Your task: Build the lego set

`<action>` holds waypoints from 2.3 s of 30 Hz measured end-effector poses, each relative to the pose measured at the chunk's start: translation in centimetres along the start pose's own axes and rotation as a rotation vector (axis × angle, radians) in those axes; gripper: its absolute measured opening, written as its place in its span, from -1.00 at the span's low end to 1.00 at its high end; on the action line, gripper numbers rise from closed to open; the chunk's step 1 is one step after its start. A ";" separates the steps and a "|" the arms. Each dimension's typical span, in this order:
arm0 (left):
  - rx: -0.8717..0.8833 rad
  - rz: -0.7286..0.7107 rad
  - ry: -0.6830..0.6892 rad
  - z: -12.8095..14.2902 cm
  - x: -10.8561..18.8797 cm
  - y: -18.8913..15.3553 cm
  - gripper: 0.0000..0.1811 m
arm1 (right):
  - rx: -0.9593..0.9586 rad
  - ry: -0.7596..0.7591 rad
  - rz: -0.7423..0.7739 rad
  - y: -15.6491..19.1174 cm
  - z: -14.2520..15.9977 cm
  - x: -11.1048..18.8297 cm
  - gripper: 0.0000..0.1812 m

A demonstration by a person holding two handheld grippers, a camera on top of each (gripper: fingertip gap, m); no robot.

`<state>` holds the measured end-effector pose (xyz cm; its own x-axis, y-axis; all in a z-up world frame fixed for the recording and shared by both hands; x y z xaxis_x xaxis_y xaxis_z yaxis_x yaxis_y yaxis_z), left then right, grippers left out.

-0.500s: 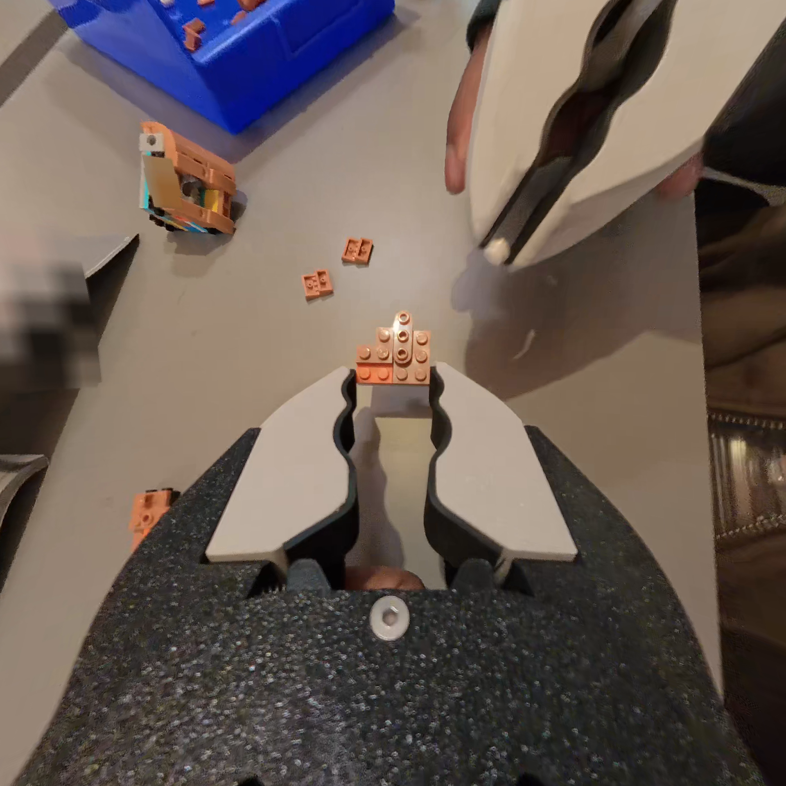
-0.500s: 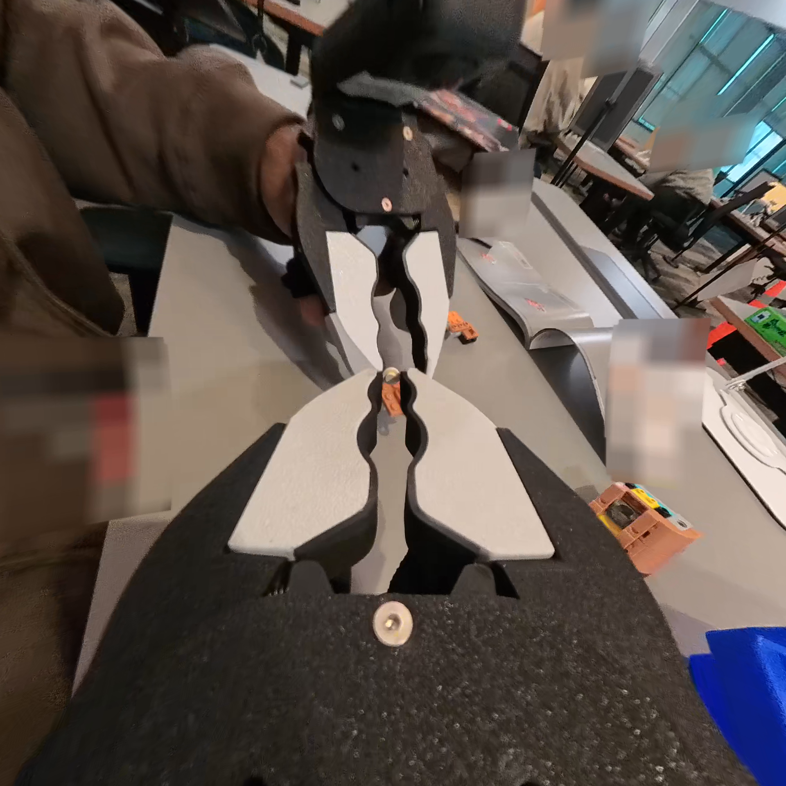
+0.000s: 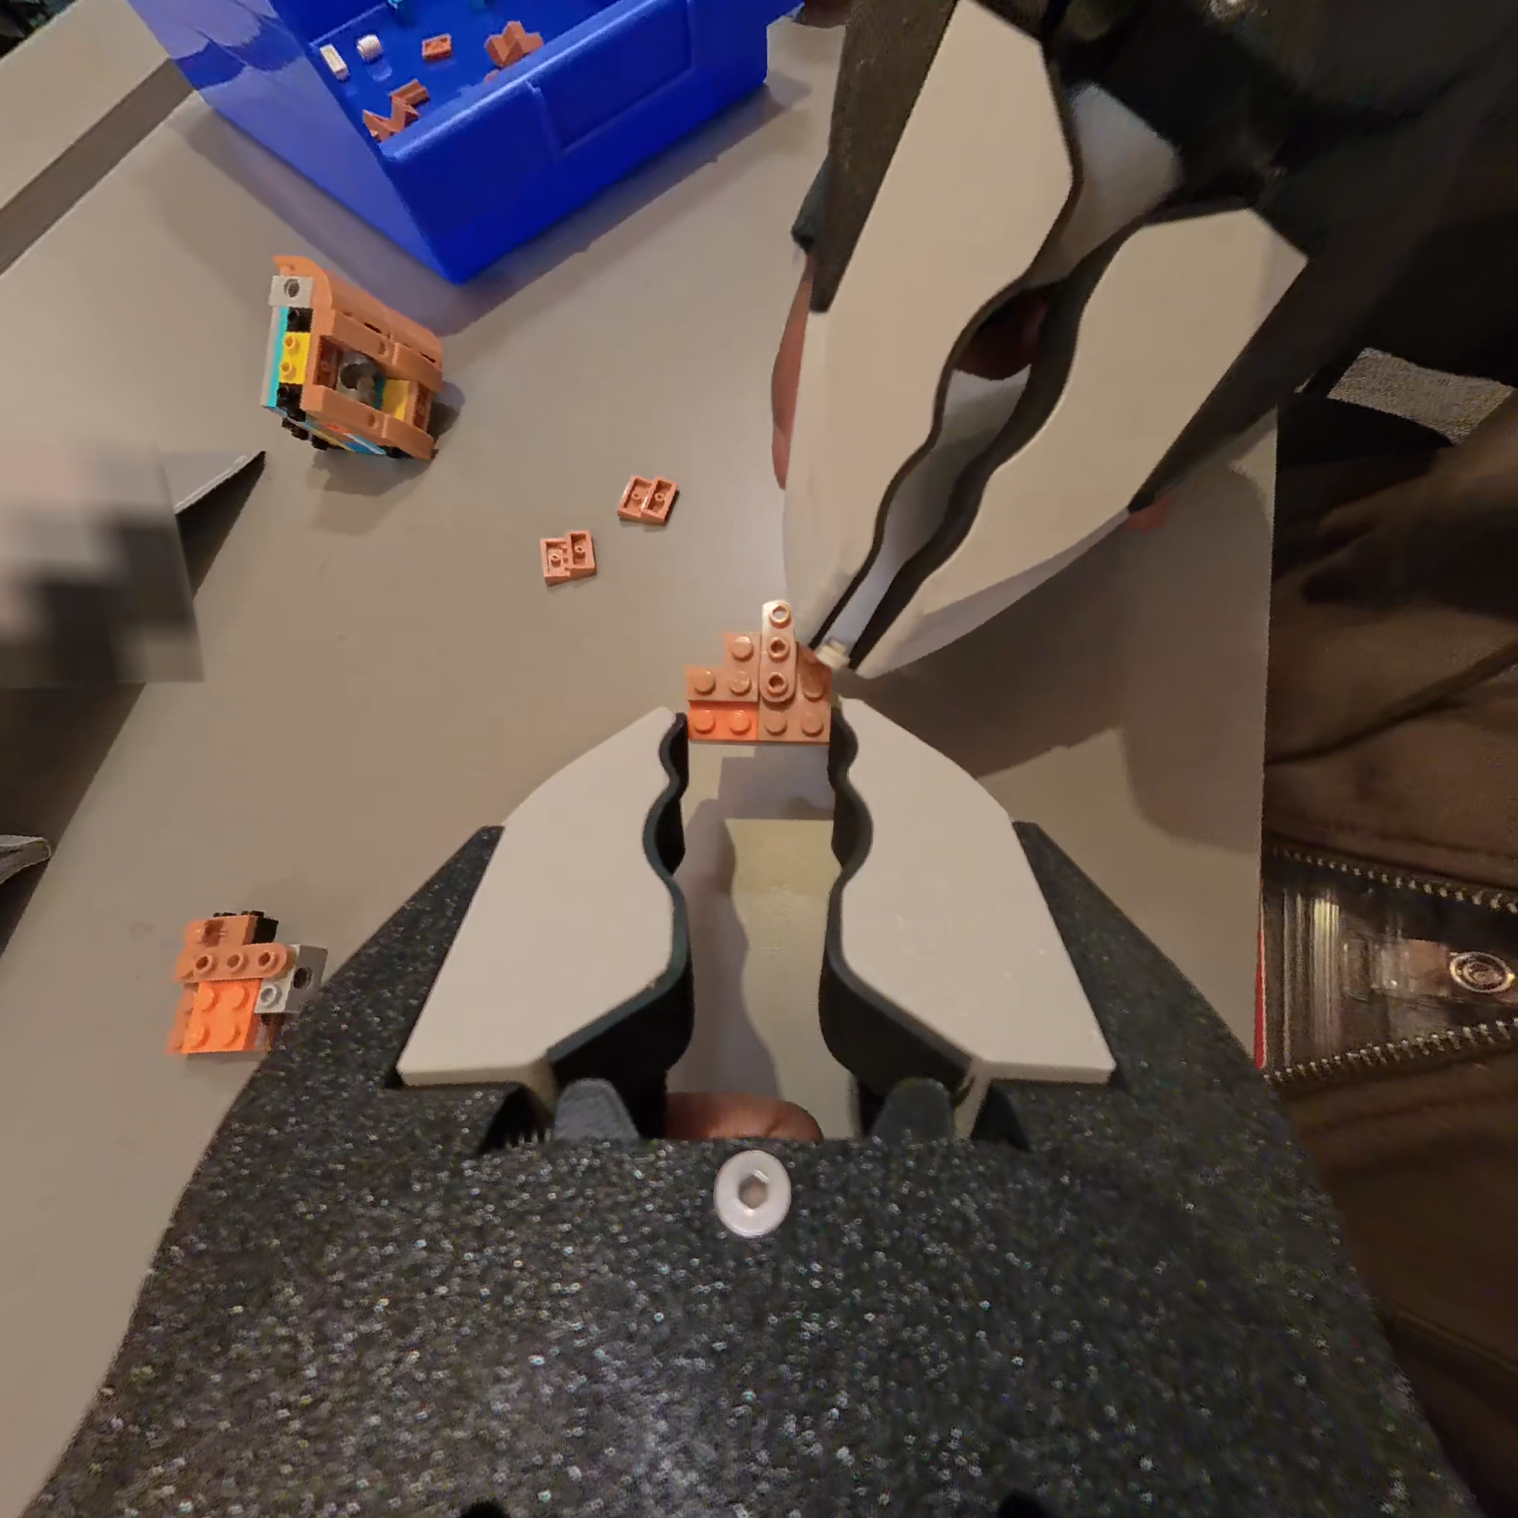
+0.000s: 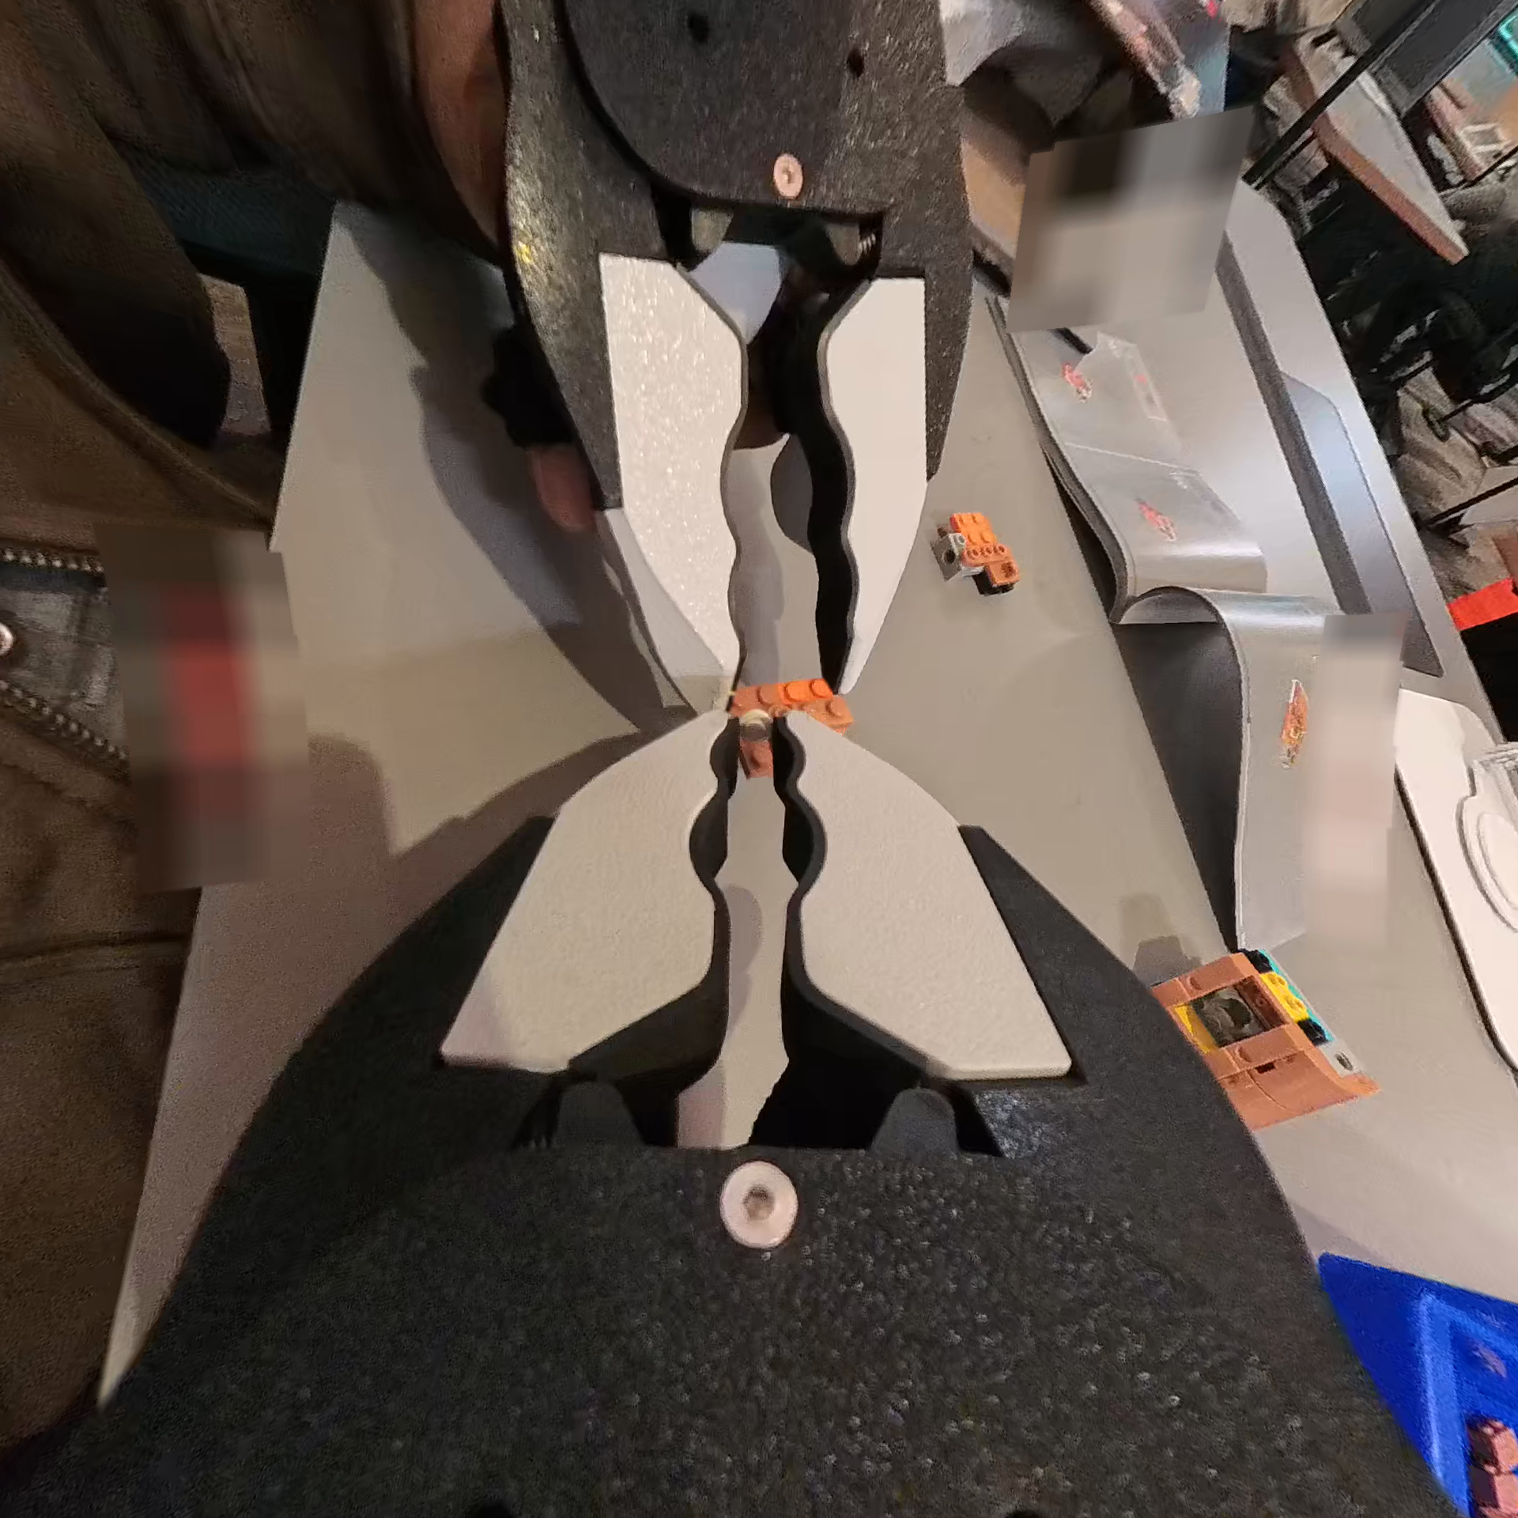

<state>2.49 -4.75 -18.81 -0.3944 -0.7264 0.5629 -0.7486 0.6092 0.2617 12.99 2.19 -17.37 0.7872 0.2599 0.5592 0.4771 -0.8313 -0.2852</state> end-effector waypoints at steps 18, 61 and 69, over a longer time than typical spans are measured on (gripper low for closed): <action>0.007 0.048 0.015 0.1 -0.3 -0.3 -0.64 | 0.093 0.063 -0.029 0.4 0.2 -0.7 -0.91; 0.167 0.321 -0.032 -2.3 1.5 2.7 -0.64 | 0.643 -0.144 0.219 0.6 -0.7 0.2 -0.85; 0.177 0.360 -0.030 -2.5 1.3 2.8 -0.64 | 0.633 -0.142 0.182 0.4 -0.8 0.6 -0.85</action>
<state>1.23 -3.16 -15.36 -0.6613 -0.4872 0.5703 -0.6391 0.7641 -0.0883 13.38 1.62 -16.52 0.8998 0.2408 0.3637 0.4349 -0.4307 -0.7908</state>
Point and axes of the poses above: each gripper's, where its closed fingertips meet, x back along the fingers, z out of its underside, y = z × x across the jaws, the point moved 8 cm from there along x, back along the fingers, and after that the axes turned 11 degrees about -x, right-handed, at the moved point
